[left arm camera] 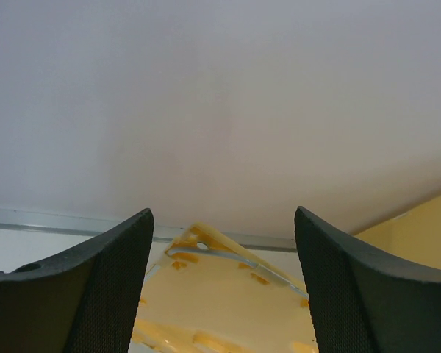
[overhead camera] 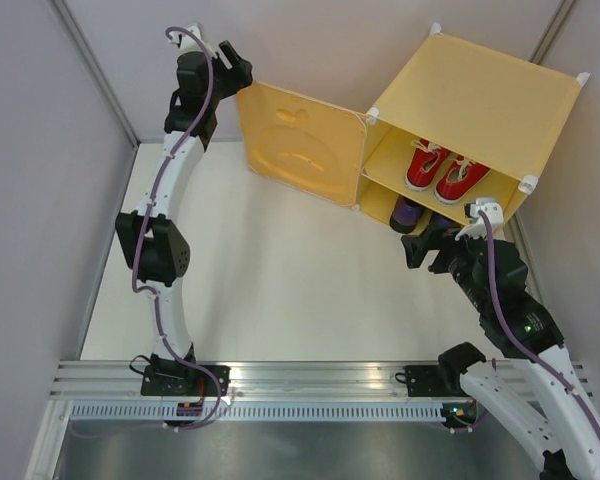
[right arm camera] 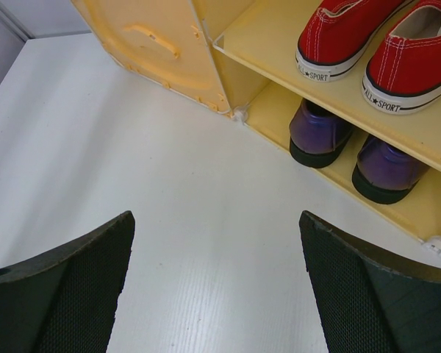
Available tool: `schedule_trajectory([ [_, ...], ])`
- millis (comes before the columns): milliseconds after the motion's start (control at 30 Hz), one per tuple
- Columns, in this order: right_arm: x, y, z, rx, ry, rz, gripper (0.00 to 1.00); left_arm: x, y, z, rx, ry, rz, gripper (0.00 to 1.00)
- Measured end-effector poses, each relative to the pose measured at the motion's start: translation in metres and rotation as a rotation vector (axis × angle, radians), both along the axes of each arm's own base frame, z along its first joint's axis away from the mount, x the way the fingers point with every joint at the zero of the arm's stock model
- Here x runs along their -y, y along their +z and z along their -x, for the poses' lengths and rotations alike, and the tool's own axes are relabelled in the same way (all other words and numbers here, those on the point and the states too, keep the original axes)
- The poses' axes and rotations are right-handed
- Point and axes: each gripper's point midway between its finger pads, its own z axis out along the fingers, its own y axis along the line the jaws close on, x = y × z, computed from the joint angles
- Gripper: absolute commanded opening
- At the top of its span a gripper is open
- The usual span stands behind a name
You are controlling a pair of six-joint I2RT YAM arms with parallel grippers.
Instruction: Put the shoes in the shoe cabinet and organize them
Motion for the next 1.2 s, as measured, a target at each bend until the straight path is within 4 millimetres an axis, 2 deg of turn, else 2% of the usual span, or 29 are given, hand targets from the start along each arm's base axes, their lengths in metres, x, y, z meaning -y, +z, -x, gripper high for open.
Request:
schedule_trajectory([
  [233,0.002,0.003,0.003,0.014,-0.007,-0.009,0.95,0.016,-0.001,0.006,0.008,-0.116,-0.065,0.79],
  [400,0.004,0.007,0.006,0.030,-0.010,-0.021,0.95,0.017,-0.004,0.009,0.005,-0.145,-0.101,0.78],
  [567,0.005,0.008,0.009,0.033,-0.010,-0.022,0.95,0.012,-0.002,0.026,-0.011,-0.155,-0.117,0.78],
  [867,0.011,0.014,0.018,0.063,-0.021,-0.040,0.95,-0.002,0.001,0.083,-0.064,-0.162,-0.123,0.78],
  [1033,0.014,0.016,0.024,0.075,-0.022,-0.045,0.95,-0.007,0.001,0.124,-0.091,-0.182,-0.102,0.79],
  [1200,0.019,0.018,0.031,0.090,-0.030,-0.047,0.95,-0.010,0.001,0.174,-0.105,-0.207,-0.063,0.79],
])
